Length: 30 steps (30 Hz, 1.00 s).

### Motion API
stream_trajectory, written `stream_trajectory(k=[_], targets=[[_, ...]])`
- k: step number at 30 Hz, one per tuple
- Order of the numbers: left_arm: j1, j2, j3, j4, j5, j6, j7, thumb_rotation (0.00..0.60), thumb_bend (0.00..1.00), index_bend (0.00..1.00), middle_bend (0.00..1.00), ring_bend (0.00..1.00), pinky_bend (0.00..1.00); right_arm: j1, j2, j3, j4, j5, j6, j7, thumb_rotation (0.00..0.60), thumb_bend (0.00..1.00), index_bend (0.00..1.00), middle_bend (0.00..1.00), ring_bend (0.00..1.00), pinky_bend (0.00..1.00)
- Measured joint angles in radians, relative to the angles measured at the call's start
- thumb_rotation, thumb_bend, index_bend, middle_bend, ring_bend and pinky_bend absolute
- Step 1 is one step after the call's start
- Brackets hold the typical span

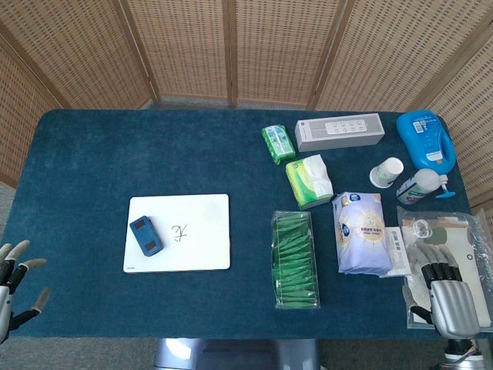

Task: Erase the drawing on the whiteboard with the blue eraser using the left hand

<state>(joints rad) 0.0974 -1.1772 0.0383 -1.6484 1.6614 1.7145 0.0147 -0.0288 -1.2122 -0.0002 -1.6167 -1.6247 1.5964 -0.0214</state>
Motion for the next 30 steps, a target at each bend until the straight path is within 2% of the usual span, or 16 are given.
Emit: stream_trajectory(k=[23,30], targets=[[-0.014,0.013,-0.002,-0.003,-0.004,-0.034,-0.015,0.600,0.39,0.31,0.16,0.05,0.00,-0.002,-0.004,0.002,-0.002,0.005,0.000,-0.009,0.600,0.39,0.11,0.11,0.00,0.06],[-0.053,0.036,-0.007,0.003,-0.001,-0.091,-0.042,0.600,0.39,0.32,0.17,0.06,0.00,0.001,-0.006,0.006,-0.004,0.014,-0.009,-0.019,0.600,0.39,0.11,0.11,0.00,0.06]])
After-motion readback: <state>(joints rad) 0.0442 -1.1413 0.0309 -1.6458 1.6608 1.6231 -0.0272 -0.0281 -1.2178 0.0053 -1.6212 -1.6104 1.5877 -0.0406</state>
